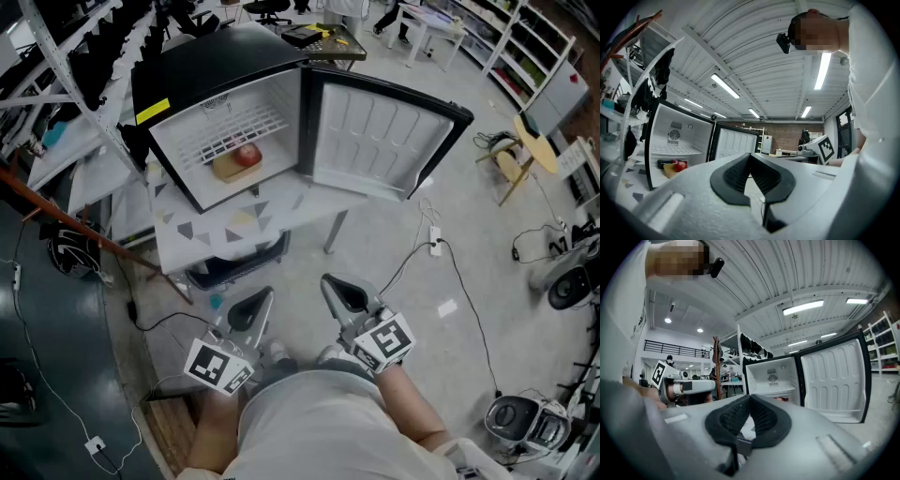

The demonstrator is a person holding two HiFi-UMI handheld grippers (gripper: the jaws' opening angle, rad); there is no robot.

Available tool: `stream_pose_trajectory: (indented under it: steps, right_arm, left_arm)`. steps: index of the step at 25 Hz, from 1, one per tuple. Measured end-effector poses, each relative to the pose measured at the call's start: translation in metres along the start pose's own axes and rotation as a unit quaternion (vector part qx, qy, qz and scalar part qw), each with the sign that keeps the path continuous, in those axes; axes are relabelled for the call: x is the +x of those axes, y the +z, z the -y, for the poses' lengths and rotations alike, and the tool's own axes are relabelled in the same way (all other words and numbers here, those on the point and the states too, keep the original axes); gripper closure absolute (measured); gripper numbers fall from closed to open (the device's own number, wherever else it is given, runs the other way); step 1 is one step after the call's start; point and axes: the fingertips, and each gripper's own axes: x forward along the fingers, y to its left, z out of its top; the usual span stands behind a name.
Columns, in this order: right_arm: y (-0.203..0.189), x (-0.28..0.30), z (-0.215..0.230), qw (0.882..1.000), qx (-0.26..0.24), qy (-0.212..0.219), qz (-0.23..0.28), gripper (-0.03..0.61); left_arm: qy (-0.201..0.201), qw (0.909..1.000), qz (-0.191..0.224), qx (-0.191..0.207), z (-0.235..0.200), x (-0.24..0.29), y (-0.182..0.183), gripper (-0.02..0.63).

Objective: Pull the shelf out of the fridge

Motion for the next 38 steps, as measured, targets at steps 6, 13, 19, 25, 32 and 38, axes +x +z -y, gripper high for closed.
stream_pose_trajectory:
  steps: [6,13,19,25,32,38]
  right_arm:
    - [-0.004,0.026,-0.013,1.000,0.007,-0.001,-0.003,0.575]
    - [-0.010,0.060,-0.026,0.999,0.031,-0.024,0.002,0.575]
    - [-0.020,0.076,-0.026,0.998,0.043,-0.036,-0.007,0.575]
    - [-0.026,0.096,-0.002,0.998,0.055,-0.036,-0.011,0.575]
    - [-0.017,0.130,0.045,0.998,0.068,-0.013,-0.009,0.575]
    - [-0.007,0.157,0.091,0.997,0.081,0.016,-0.011,0.575]
  left_arm:
    - [0.014,0.9999,-0.008,-0.002,-0.034,-0.015,0.001,0.607]
    - [-0.009,0.9996,-0.021,-0.014,-0.070,-0.035,-0.008,0.607]
    - [-0.006,0.9992,-0.031,-0.023,-0.092,-0.034,-0.019,0.607]
    - [0.006,0.9985,-0.036,-0.041,-0.114,-0.017,-0.028,0.607]
    - [0.021,0.9977,-0.040,-0.051,-0.142,0.031,-0.029,0.607]
    - [0.049,0.9958,-0.036,-0.068,-0.165,0.077,-0.024,0.607]
